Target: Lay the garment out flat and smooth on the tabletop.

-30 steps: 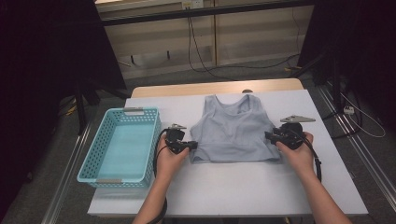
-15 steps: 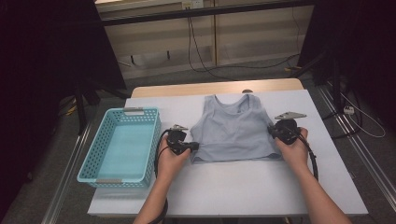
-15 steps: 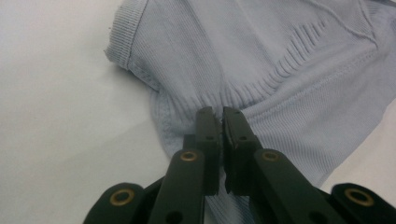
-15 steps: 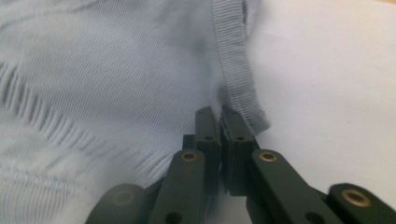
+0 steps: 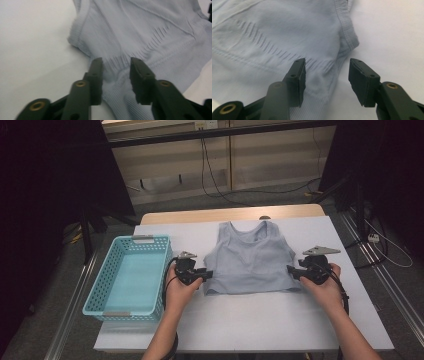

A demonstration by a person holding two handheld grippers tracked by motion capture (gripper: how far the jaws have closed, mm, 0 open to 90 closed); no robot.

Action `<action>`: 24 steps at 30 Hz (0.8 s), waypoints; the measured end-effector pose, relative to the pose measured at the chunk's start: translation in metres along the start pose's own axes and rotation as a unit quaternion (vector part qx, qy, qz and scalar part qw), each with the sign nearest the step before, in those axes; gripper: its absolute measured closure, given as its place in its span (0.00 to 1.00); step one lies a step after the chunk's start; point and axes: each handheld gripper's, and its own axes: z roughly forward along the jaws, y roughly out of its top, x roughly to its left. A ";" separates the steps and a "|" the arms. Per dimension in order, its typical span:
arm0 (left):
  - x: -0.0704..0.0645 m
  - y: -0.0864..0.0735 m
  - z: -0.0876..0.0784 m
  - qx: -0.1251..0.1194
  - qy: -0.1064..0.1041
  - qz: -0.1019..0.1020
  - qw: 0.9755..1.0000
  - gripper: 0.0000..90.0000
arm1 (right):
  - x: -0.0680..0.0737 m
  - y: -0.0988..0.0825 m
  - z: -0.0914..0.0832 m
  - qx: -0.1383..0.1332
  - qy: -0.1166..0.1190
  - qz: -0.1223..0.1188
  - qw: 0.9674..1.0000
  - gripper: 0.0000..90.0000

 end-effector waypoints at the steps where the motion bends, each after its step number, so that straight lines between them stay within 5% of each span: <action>1: 0.000 0.000 0.000 -0.001 0.001 -0.001 1.000 0.66 | 0.002 -0.001 -0.003 0.003 0.004 -0.002 1.000 0.53; 9: 0.003 -0.001 0.001 0.003 0.011 0.003 1.000 0.54 | 0.013 -0.011 -0.017 0.009 0.014 -0.002 1.000 0.52; 16: 0.004 -0.005 -0.001 0.007 0.018 0.000 1.000 0.48 | 0.004 -0.026 -0.008 0.037 0.011 0.010 0.999 0.53; 19: 0.003 -0.006 -0.003 0.005 0.019 -0.003 1.000 0.47 | -0.001 -0.026 -0.009 0.038 0.018 0.018 0.999 0.62; 22: 0.003 -0.007 -0.003 0.008 0.023 -0.001 1.000 0.45 | -0.004 -0.026 -0.011 0.043 0.043 0.022 0.998 0.88; 24: 0.004 -0.008 -0.003 0.005 0.023 -0.005 1.000 0.44 | -0.004 -0.025 -0.012 0.044 0.048 0.013 0.998 0.94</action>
